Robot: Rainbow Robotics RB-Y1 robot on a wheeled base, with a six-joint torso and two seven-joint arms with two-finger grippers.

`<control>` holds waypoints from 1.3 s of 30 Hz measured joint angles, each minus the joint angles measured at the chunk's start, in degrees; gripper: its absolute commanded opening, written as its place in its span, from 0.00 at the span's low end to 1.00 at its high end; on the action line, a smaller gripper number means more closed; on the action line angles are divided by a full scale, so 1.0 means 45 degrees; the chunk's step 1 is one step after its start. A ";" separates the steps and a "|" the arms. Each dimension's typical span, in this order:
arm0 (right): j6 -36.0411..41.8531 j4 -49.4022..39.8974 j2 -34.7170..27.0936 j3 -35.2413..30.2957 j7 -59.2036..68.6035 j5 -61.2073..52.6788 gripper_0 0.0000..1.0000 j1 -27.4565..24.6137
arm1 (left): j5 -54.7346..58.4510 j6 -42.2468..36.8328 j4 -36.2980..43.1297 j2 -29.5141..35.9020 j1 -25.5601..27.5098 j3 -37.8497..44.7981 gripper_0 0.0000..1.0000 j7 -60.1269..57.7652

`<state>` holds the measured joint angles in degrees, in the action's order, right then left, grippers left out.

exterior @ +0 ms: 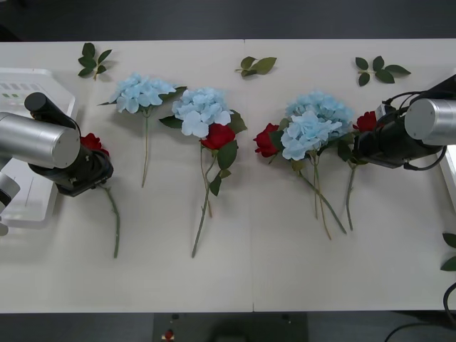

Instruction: Put the red flowers into the right box and the blue flowers into the left box

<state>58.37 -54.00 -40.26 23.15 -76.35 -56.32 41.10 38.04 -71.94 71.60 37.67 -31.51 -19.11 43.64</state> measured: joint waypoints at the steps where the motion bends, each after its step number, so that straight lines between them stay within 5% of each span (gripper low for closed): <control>1: -0.0010 0.0000 0.0000 0.0000 -0.0001 0.0000 0.00 0.0000 | 0.0000 0.0000 0.0000 0.0000 0.0000 0.0000 0.00 0.0000; 15: 0.0690 0.0000 -0.1391 0.0001 -0.4110 -0.1597 0.00 0.0521 | -0.0267 -0.0084 0.0213 0.0000 -0.0087 0.0003 0.00 0.0001; 22: 0.1253 0.0007 -0.3236 0.0004 -0.7217 -0.2287 0.00 0.1501 | -0.1114 -0.2729 0.2483 -0.0012 -0.0104 0.1349 0.00 0.0556; 32: 0.0777 0.0023 -0.4329 0.0004 -0.9547 0.0828 0.00 0.2331 | -0.1337 -0.6144 0.5437 -0.0799 -0.0105 0.5033 0.00 0.3457; 39: -0.0513 0.0034 -0.4329 0.0004 -0.9555 0.3593 0.00 0.2005 | -0.1054 -0.6752 0.7263 -0.1475 -0.0105 0.6027 0.00 0.5957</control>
<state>56.06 -53.85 -59.75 23.17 -119.35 -40.15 50.12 33.30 -102.33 104.28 31.03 -31.98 8.01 70.44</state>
